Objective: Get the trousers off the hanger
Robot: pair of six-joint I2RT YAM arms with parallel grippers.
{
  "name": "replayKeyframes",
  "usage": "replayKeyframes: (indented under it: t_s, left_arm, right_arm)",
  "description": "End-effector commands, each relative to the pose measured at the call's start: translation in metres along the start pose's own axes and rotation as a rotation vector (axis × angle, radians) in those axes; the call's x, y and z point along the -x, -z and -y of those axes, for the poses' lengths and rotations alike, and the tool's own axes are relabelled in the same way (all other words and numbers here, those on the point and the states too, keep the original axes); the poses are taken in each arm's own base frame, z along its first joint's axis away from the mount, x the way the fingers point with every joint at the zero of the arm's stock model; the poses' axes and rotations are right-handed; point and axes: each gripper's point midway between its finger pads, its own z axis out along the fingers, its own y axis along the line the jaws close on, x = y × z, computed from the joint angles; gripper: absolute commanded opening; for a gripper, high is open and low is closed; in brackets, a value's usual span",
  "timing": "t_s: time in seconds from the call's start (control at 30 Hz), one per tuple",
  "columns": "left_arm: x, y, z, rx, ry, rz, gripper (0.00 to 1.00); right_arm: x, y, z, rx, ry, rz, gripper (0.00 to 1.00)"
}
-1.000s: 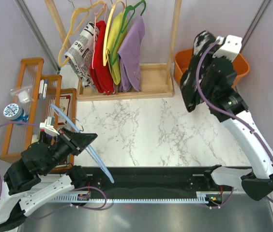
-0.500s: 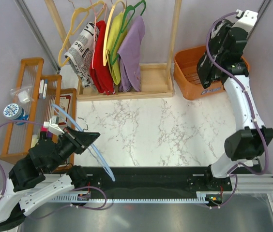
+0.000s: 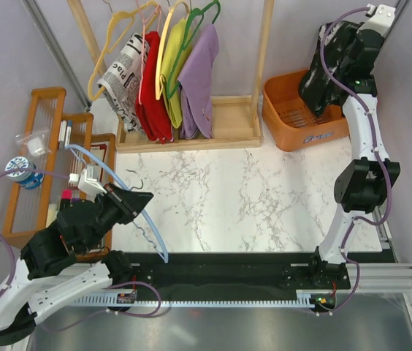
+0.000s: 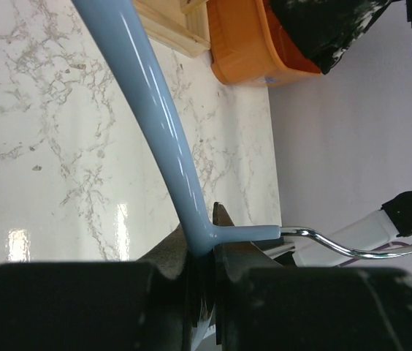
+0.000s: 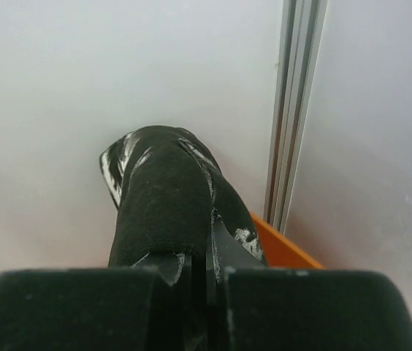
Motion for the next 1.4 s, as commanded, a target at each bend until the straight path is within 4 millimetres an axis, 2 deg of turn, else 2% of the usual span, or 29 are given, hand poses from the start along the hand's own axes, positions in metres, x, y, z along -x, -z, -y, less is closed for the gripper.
replayKeyframes:
  t_s: [0.0, 0.07, 0.13, 0.17, 0.2, 0.27, 0.3, 0.33, 0.37, 0.4, 0.43, 0.47, 0.53, 0.57, 0.6, 0.63, 0.67, 0.7, 0.8, 0.83, 0.9, 1.07, 1.2, 1.27, 1.33, 1.37]
  left_arm:
    - [0.018, -0.003, 0.014, -0.021, -0.046, 0.068, 0.02]
    - [0.019, -0.004, 0.016, -0.021, -0.054, 0.066, 0.02]
    - [0.017, -0.006, 0.017, -0.016, -0.064, 0.06, 0.02]
    - [0.018, -0.006, 0.017, -0.015, -0.065, 0.061, 0.02]
    - [0.017, -0.006, 0.017, -0.014, -0.067, 0.059, 0.02]
    - [0.015, -0.007, 0.015, -0.013, -0.068, 0.055, 0.02]
    - [0.014, -0.007, 0.013, -0.01, -0.066, 0.053, 0.02]
    - [0.014, -0.007, 0.013, -0.009, -0.063, 0.054, 0.02]
    - [0.013, -0.007, 0.012, -0.01, -0.055, 0.053, 0.02]
    - [0.012, -0.007, 0.011, -0.009, -0.051, 0.052, 0.02]
    - [0.011, -0.007, 0.01, -0.007, -0.048, 0.049, 0.02]
    - [0.01, -0.008, 0.01, -0.007, -0.042, 0.047, 0.02]
    - [0.008, -0.009, 0.01, -0.007, -0.042, 0.037, 0.02]
    - [0.007, -0.009, 0.01, -0.007, -0.043, 0.035, 0.02]
    - [0.006, -0.01, 0.01, -0.005, -0.043, 0.029, 0.02]
    - [0.005, -0.01, 0.011, -0.008, -0.043, 0.023, 0.02]
    - [0.004, -0.01, 0.011, -0.008, -0.042, 0.019, 0.02]
    - [0.003, -0.011, 0.012, -0.009, -0.041, 0.013, 0.02]
    - [0.001, -0.012, 0.01, -0.006, -0.037, 0.006, 0.02]
    - [0.001, -0.011, 0.011, -0.011, -0.032, 0.005, 0.02]
    - [-0.002, -0.012, 0.009, -0.007, -0.023, 0.001, 0.02]
    - [-0.006, -0.015, 0.009, -0.008, -0.006, -0.007, 0.02]
    - [-0.01, -0.016, 0.011, -0.017, 0.004, -0.025, 0.02]
    - [-0.011, -0.016, 0.011, -0.025, 0.012, -0.03, 0.02]
    - [-0.012, -0.014, 0.012, -0.029, 0.016, -0.036, 0.02]
    - [-0.013, -0.015, 0.01, -0.027, 0.021, -0.039, 0.02]
  right_arm:
    - [0.087, -0.009, 0.004, 0.09, -0.084, 0.294, 0.0]
    - [0.079, -0.014, 0.003, 0.14, -0.086, 0.307, 0.0]
    - [0.067, -0.022, 0.013, 0.152, -0.083, 0.291, 0.0]
    - [0.061, -0.024, 0.008, 0.205, -0.085, 0.286, 0.0]
    - [0.049, -0.028, 0.017, 0.218, -0.099, 0.265, 0.0]
    - [0.046, -0.026, 0.015, 0.285, -0.102, 0.278, 0.0]
    - [0.029, -0.026, 0.011, 0.32, -0.097, 0.245, 0.0]
    - [0.025, -0.023, 0.009, 0.337, -0.096, 0.238, 0.0]
    - [0.01, -0.021, 0.007, 0.352, -0.096, 0.222, 0.0]
    - [0.002, -0.017, 0.003, 0.382, -0.11, 0.211, 0.0]
    - [0.004, -0.01, 0.0, 0.403, -0.117, 0.216, 0.0]
    - [-0.018, -0.004, -0.001, 0.425, -0.121, 0.198, 0.0]
    - [-0.006, 0.017, -0.006, 0.467, -0.147, 0.27, 0.0]
    - [-0.03, 0.023, -0.004, 0.463, -0.154, 0.228, 0.0]
    - [-0.034, 0.028, -0.007, 0.479, -0.157, 0.22, 0.0]
    - [-0.029, 0.035, -0.01, 0.496, -0.167, 0.233, 0.0]
    - [-0.045, 0.04, -0.011, 0.498, -0.172, 0.203, 0.0]
    - [-0.043, 0.046, -0.013, 0.5, -0.176, 0.206, 0.0]
    - [-0.062, 0.053, -0.027, 0.548, -0.185, 0.134, 0.0]
    - [-0.076, 0.055, -0.034, 0.561, -0.18, 0.072, 0.0]
    - [-0.088, 0.062, -0.048, 0.573, -0.159, 0.016, 0.0]
    - [-0.128, 0.09, -0.074, 0.584, -0.114, -0.166, 0.02]
    - [-0.149, 0.113, -0.09, 0.616, -0.079, -0.248, 0.03]
    - [-0.154, 0.12, -0.095, 0.625, -0.081, -0.283, 0.07]
    - [-0.169, 0.125, -0.101, 0.628, -0.08, -0.352, 0.13]
    - [-0.168, 0.125, -0.106, 0.636, -0.078, -0.361, 0.15]
